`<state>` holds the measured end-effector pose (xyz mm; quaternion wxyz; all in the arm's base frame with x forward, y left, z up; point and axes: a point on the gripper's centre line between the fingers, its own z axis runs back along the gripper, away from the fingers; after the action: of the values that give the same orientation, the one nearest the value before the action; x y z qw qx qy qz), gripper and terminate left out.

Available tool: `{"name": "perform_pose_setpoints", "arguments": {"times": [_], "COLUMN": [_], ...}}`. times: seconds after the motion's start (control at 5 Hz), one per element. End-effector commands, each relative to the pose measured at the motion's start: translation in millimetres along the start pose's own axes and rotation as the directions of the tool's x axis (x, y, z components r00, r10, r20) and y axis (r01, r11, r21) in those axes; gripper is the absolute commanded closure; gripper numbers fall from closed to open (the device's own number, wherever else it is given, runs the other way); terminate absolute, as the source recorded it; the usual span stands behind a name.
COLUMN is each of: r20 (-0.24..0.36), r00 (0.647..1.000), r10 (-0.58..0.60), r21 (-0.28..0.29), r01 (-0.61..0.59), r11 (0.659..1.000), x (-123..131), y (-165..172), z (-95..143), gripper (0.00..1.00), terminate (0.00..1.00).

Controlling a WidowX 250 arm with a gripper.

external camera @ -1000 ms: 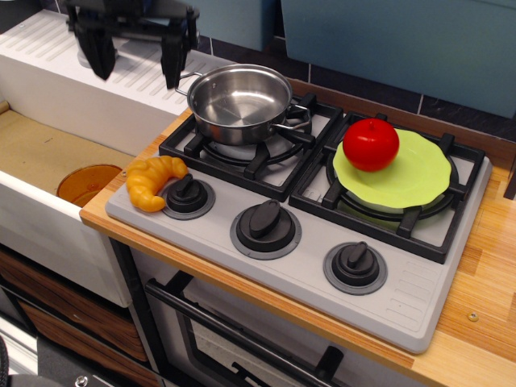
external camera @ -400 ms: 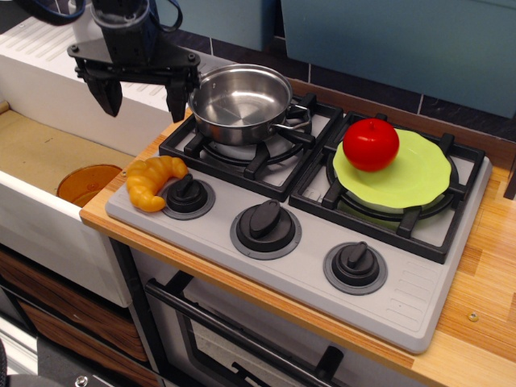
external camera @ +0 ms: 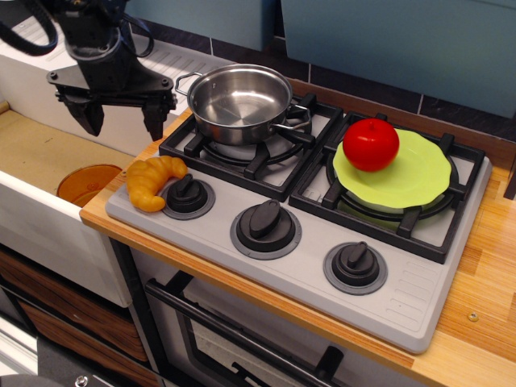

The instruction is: Put apple on plate and crossaint in pot or pan on stove

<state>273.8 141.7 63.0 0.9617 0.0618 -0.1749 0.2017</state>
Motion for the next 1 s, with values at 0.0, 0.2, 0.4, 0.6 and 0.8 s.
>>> {"name": "perform_pose_setpoints", "arguments": {"times": [0.0, 0.2, 0.4, 0.6, 0.8], "r20": [0.038, 0.048, 0.051, 0.042, 0.043], "r00": [0.999, 0.999, 0.999, 0.999, 0.999], "r10": [0.003, 0.014, 0.016, 0.018, 0.003], "r21": [-0.019, -0.025, -0.028, -0.025, -0.003], "r01": [-0.002, -0.013, -0.014, -0.017, -0.003], "r11": [1.000, 1.000, 0.999, 1.000, 1.000], "x": [14.4, 15.0, 15.1, 14.8, 14.6], "y": [-2.2, -2.0, -2.0, -1.8, -1.4], "z": [7.8, 8.2, 8.4, 8.1, 7.4], "gripper": [0.00, 0.00, 0.00, 0.00, 0.00], "terminate": [0.00, 0.00, 0.00, 0.00, 0.00]}}
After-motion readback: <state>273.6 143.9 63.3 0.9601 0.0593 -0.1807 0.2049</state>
